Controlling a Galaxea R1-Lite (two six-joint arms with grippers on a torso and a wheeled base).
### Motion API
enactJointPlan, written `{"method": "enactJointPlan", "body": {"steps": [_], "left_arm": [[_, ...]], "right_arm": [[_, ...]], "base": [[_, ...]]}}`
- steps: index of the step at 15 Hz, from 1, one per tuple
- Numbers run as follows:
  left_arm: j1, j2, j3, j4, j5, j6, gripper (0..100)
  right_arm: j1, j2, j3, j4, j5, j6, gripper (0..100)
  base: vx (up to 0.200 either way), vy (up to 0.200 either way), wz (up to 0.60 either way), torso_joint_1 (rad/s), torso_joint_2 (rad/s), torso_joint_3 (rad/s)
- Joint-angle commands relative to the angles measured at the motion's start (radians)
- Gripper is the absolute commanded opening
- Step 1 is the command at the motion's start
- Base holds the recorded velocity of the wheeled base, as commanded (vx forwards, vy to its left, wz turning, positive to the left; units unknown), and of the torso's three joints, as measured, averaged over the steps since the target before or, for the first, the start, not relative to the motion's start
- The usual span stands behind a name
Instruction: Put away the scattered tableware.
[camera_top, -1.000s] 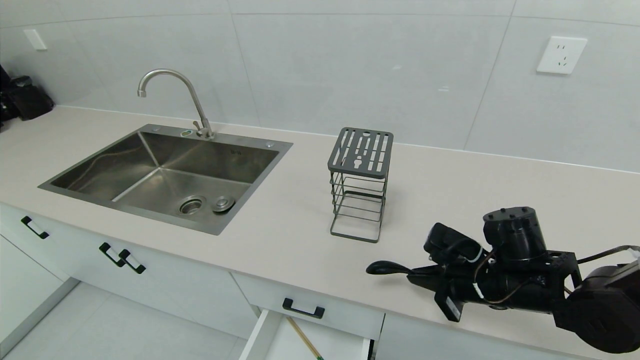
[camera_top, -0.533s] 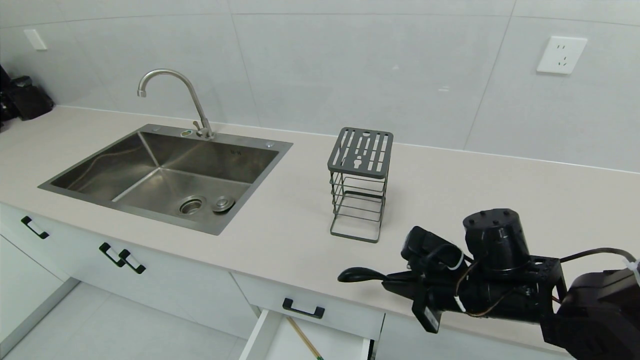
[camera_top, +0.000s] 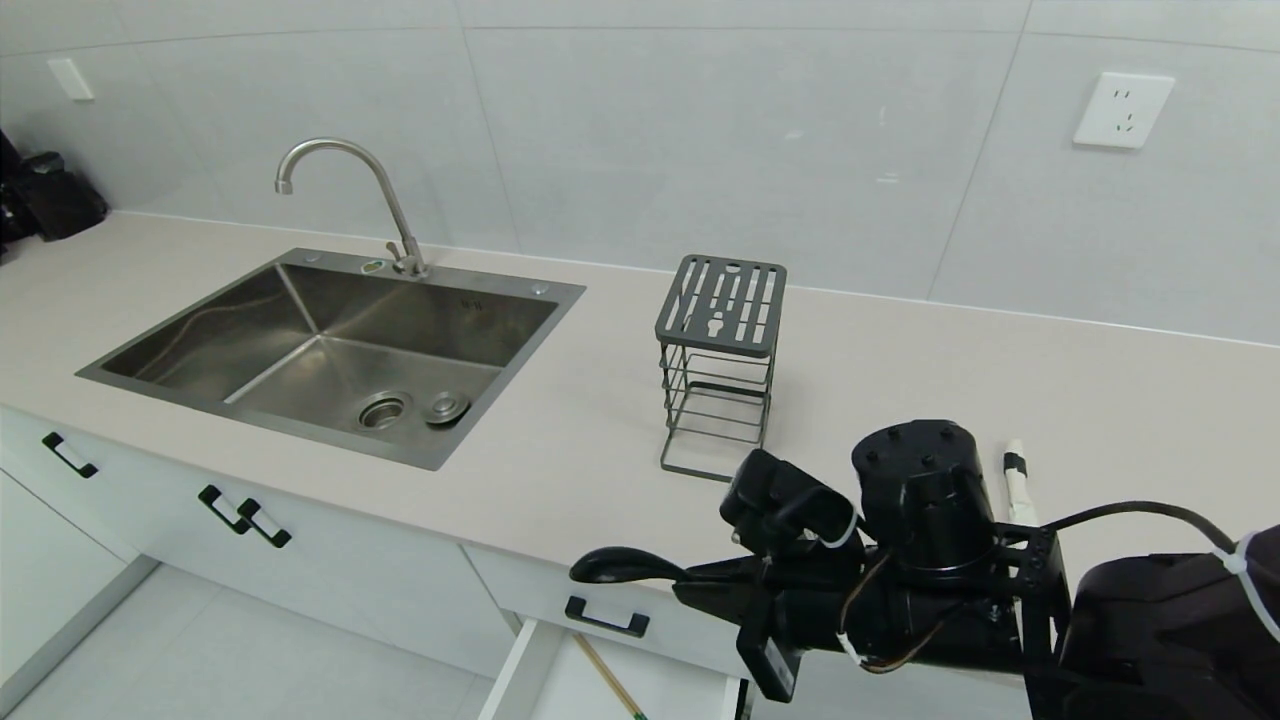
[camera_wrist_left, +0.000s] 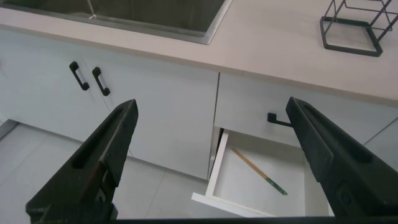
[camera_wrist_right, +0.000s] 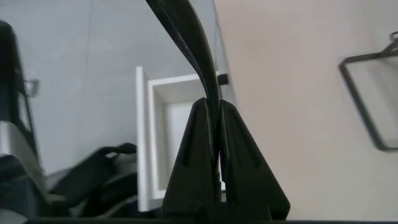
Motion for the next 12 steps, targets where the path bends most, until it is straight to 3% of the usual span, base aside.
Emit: {"method": "enactJointPlan", "body": {"steps": [1, 12], "left_arm": [[0.0, 0.0, 0.0, 0.0, 0.0, 0.0, 100], [0.0, 0.0, 0.0, 0.0, 0.002, 0.0, 100]], "right_arm": [[0.041, -0.016, -0.032, -0.001, 0.0, 0.043, 0], [0.11, -0.039, -0.137, -0.005, -0.015, 0.032, 0]], "base": [[0.0, 0.0, 0.0, 0.0, 0.0, 0.0], [0.0, 0.0, 0.0, 0.0, 0.0, 0.0]]}}
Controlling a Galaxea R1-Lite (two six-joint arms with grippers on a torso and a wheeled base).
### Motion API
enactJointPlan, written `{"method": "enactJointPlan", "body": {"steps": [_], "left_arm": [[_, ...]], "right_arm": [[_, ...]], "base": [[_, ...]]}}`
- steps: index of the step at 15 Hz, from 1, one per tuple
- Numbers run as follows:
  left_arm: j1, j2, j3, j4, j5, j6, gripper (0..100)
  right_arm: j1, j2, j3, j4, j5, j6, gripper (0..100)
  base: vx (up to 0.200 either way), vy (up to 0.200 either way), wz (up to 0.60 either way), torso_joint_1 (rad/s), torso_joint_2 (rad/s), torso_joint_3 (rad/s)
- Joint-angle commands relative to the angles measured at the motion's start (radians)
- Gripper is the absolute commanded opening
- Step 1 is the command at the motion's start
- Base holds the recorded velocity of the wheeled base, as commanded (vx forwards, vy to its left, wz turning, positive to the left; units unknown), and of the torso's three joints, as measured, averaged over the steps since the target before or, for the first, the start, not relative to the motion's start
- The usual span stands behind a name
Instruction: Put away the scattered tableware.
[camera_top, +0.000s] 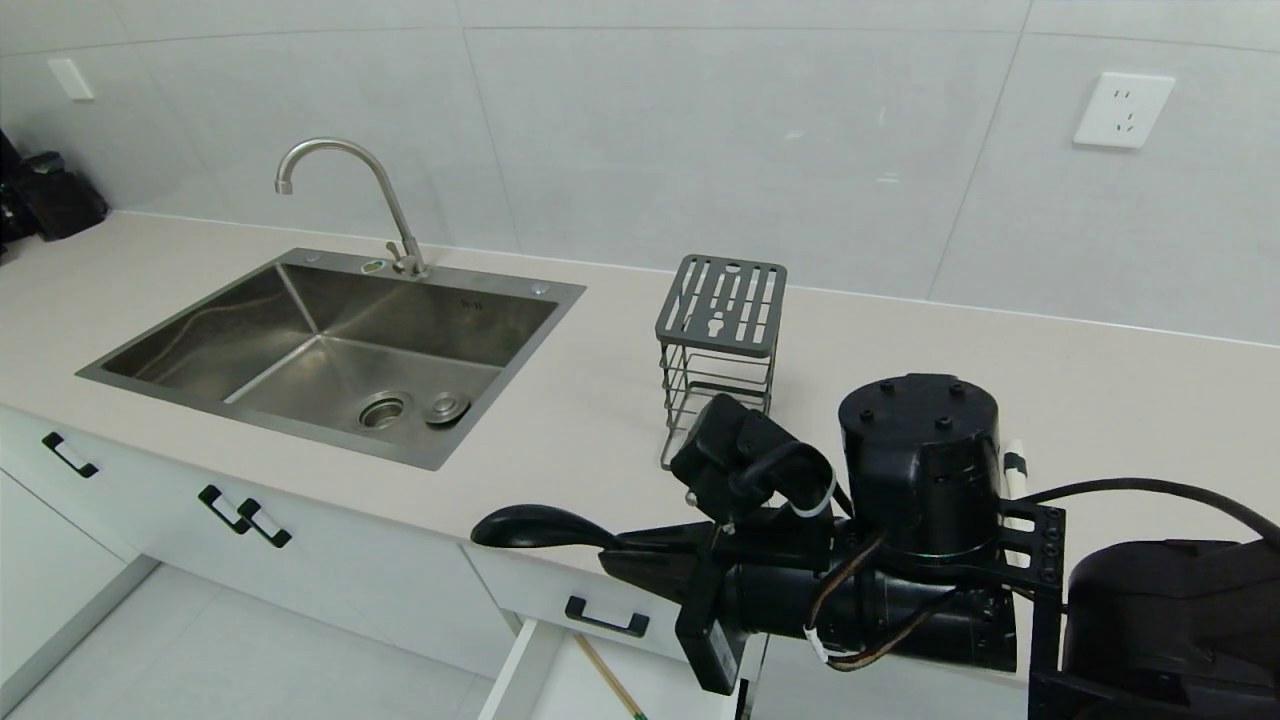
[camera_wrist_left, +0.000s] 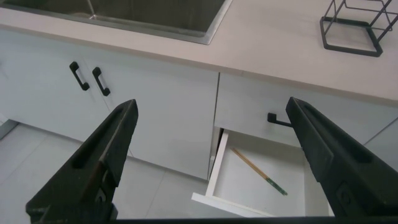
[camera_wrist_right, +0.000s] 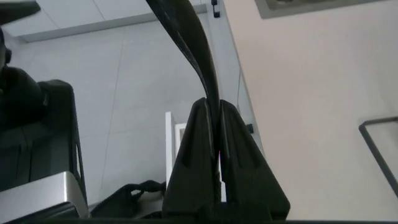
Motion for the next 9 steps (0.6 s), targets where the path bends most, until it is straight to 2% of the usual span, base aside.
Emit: {"method": "enactJointPlan", "body": {"steps": [1, 9], "left_arm": [[0.0, 0.0, 0.0, 0.0, -0.001, -0.002, 100], [0.0, 0.0, 0.0, 0.0, -0.001, 0.0, 100]], "right_arm": [[0.018, -0.007, -0.012, -0.01, 0.001, -0.001, 0], [0.05, -0.01, -0.004, 0.001, -0.003, -0.002, 0]], "base": [[0.0, 0.0, 0.0, 0.0, 0.0, 0.0], [0.0, 0.0, 0.0, 0.0, 0.0, 0.0]]}}
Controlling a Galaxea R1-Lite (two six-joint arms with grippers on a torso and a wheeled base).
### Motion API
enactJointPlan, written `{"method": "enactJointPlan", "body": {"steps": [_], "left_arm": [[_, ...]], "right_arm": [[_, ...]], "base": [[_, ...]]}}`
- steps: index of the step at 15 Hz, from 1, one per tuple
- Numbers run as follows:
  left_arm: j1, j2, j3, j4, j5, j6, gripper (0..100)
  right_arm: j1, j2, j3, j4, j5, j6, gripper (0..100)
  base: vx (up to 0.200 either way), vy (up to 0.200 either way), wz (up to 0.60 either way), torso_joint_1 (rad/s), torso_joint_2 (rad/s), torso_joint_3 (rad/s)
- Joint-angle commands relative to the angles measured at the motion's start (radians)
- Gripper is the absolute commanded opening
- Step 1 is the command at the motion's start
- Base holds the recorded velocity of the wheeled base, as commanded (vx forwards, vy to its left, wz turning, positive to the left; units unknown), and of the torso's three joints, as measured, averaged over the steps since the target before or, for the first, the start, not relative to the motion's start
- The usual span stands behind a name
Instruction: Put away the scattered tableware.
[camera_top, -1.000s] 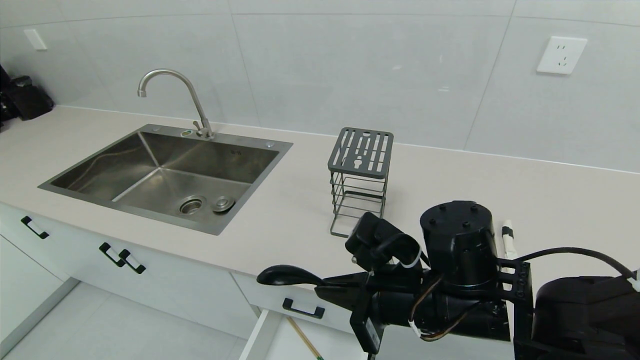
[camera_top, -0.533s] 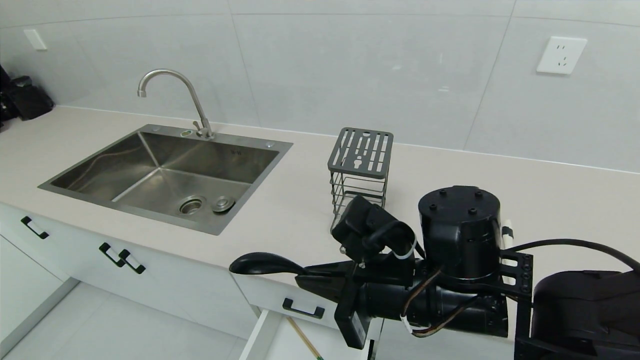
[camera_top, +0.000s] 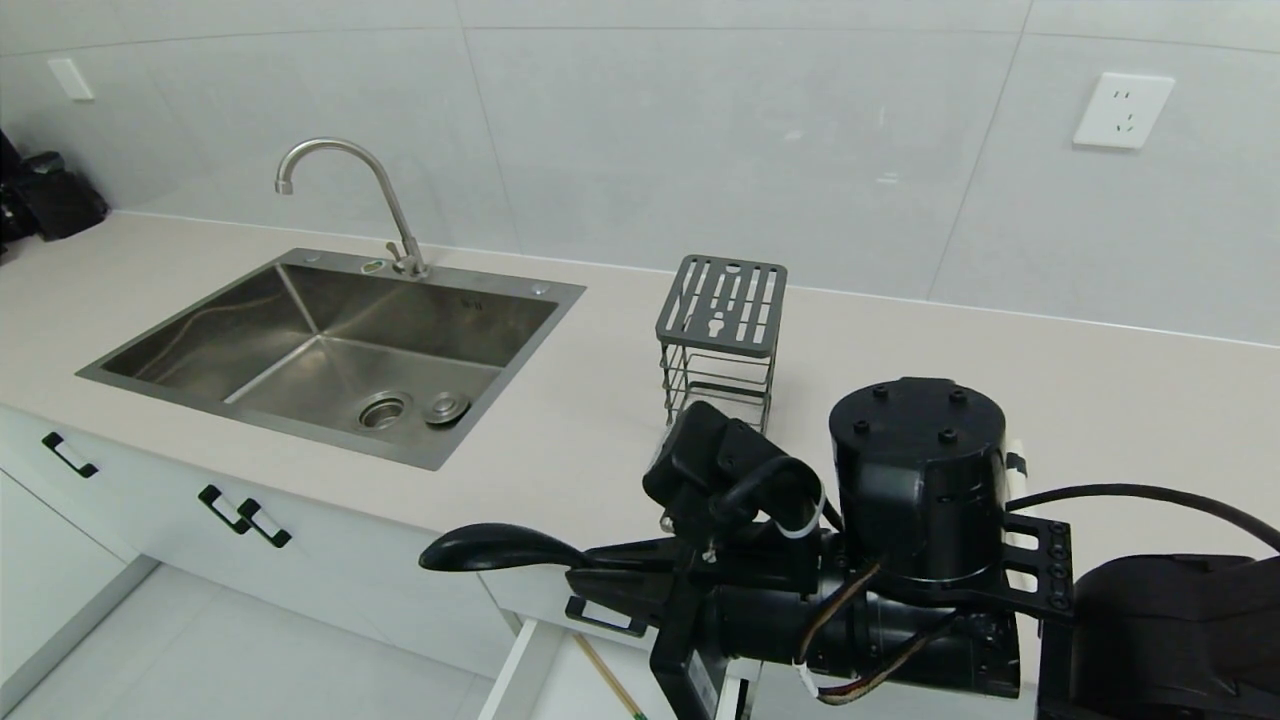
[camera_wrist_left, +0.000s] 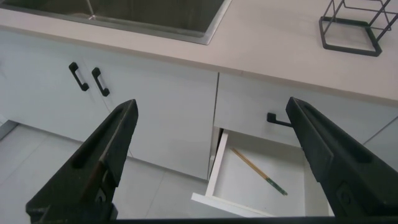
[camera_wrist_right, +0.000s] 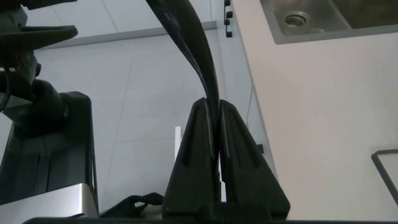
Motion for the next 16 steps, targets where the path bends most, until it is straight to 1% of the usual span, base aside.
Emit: {"method": "enactJointPlan", "body": {"steps": [1, 5, 7, 10, 16], "left_arm": [[0.0, 0.0, 0.0, 0.0, 0.0, 0.0, 100], [0.0, 0.0, 0.0, 0.0, 0.001, 0.0, 100], [0.0, 0.0, 0.0, 0.0, 0.001, -0.002, 100], [0.0, 0.0, 0.0, 0.0, 0.0, 0.0, 100], [0.0, 0.0, 0.0, 0.0, 0.0, 0.0, 100]], "right_arm": [[0.002, -0.002, 0.013, 0.004, -0.003, -0.001, 0], [0.002, -0.002, 0.013, 0.006, -0.005, -0.001, 0], [0.004, -0.01, 0.01, 0.035, -0.031, -0.001, 0], [0.016, -0.022, -0.005, 0.075, -0.045, -0.001, 0], [0.033, -0.022, -0.031, 0.075, -0.062, -0.001, 0]], "base": [[0.0, 0.0, 0.0, 0.0, 0.0, 0.0], [0.0, 0.0, 0.0, -0.014, 0.02, 0.016], [0.0, 0.0, 0.0, -0.151, 0.32, 0.151], [0.0, 0.0, 0.0, -0.22, 0.44, 0.211], [0.0, 0.0, 0.0, -0.281, 0.55, 0.271]]}}
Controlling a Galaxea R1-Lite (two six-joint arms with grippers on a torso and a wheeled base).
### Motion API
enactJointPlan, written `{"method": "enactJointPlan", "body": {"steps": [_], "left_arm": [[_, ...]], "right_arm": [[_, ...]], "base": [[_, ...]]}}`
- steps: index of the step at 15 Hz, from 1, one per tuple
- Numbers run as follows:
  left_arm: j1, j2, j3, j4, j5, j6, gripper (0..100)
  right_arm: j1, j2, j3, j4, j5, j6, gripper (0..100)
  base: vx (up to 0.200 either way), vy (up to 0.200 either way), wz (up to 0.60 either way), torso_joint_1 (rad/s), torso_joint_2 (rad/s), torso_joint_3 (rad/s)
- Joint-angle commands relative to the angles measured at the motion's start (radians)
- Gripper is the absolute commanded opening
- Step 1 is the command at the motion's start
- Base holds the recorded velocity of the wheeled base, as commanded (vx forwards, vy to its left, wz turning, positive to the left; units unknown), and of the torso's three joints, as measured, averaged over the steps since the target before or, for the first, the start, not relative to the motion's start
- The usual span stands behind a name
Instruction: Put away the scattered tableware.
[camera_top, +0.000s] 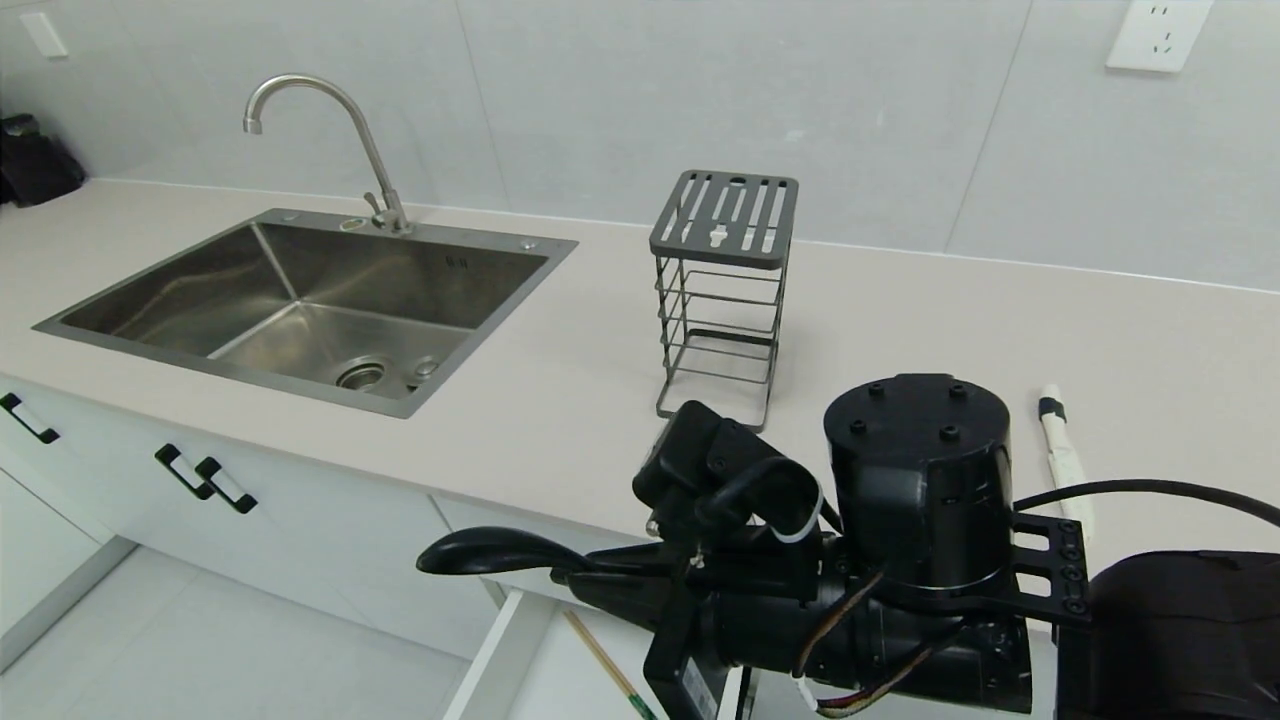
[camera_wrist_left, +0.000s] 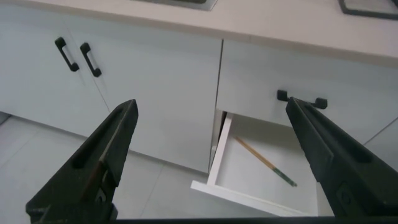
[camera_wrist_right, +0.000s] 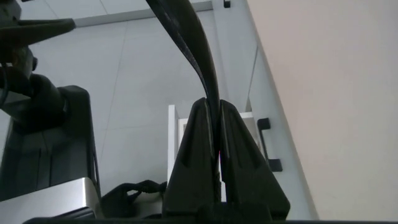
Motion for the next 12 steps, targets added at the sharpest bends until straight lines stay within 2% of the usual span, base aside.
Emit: {"method": "enactJointPlan", "body": {"steps": [1, 12], "left_arm": [[0.0, 0.0, 0.0, 0.0, 0.001, 0.0, 100], [0.0, 0.0, 0.0, 0.0, 0.0, -0.002, 100]], "right_arm": [[0.011, -0.002, -0.003, 0.0, -0.004, -0.001, 0], [0.029, -0.008, -0.008, 0.017, -0.01, -0.002, 0]], "base": [[0.0, 0.0, 0.0, -0.276, 0.53, 0.266], [0.0, 0.0, 0.0, -0.261, 0.5, 0.241]]}}
